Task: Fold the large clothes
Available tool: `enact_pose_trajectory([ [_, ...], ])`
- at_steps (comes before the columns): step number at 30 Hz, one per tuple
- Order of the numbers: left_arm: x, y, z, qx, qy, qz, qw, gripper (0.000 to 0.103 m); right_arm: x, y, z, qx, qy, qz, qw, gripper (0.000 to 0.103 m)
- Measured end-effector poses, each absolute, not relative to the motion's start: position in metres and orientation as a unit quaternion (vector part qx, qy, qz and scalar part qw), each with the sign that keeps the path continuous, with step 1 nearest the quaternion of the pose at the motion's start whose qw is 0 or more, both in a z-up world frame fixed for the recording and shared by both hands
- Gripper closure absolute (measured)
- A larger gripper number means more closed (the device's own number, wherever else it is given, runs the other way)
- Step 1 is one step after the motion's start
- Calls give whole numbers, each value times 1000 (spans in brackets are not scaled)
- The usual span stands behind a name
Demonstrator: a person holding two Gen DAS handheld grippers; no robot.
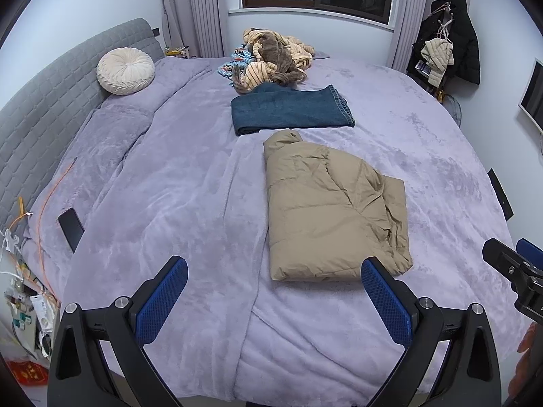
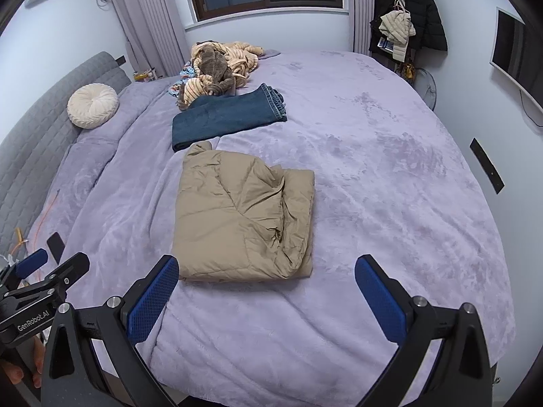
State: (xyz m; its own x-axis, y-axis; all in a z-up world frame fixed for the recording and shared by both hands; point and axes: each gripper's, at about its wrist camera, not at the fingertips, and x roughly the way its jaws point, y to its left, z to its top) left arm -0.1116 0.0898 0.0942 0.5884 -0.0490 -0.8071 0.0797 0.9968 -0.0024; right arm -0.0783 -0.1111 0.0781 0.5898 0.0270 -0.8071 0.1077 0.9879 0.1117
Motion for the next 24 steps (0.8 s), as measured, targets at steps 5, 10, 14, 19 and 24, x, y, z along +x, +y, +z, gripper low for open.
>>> enact_pose_trajectory([
  [5,-109,92,93,19,455,-34,890,0,-78,-110,78,74,453,-23,888,0],
  [10,-108,93,92,18,456,-33,889,0,-78,-109,79,73,452,-24,888,0],
  [14,-108,97,91,15,457,-32,889,0,-77,-109,79,75,453,-24,888,0],
  [19,-108,98,91,15,457,-32,889,0,-76,-109,79,73,453,-23,888,0],
  [24,-107,101,89,13,458,-30,888,0,-76,-109,79,73,453,-23,888,0],
])
